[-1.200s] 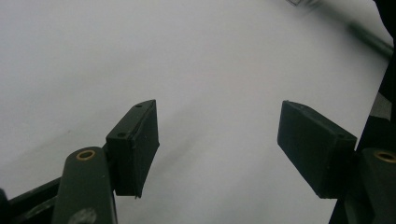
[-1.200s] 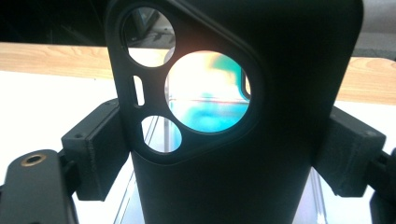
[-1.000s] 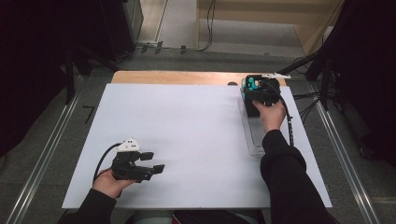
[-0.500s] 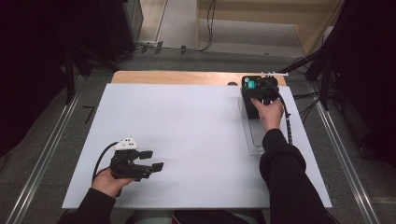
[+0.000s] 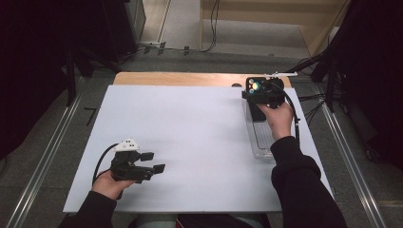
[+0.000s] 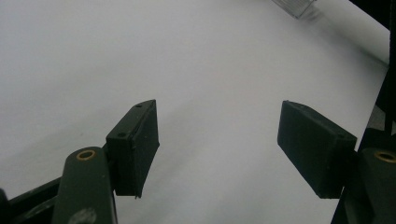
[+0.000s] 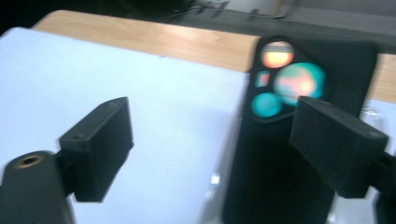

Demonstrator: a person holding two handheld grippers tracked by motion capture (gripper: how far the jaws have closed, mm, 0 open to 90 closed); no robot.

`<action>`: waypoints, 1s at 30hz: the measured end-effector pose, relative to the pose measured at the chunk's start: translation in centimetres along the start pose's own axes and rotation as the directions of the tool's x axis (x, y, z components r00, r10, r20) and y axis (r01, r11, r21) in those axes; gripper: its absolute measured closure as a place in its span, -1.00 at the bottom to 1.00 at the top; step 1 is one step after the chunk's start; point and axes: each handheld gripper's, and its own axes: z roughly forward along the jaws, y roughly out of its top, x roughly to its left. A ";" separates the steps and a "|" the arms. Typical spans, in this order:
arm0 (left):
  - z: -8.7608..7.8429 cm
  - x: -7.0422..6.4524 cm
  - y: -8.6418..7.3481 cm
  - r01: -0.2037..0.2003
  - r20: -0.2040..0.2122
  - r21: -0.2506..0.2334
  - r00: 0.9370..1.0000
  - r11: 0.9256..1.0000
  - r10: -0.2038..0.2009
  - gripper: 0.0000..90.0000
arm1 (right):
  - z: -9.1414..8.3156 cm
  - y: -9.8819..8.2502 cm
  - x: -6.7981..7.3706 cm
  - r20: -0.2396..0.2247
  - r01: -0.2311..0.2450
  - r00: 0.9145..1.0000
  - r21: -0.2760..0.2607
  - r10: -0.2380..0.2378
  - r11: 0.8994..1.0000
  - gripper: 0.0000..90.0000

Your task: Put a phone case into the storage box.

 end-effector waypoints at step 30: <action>-0.5 0.3 0.5 -0.019 0.020 0.002 1.000 1.000 0.019 -0.34 | -4.8 -7.5 8.3 -0.377 0.228 0.908 0.076 -0.184 0.971 -0.35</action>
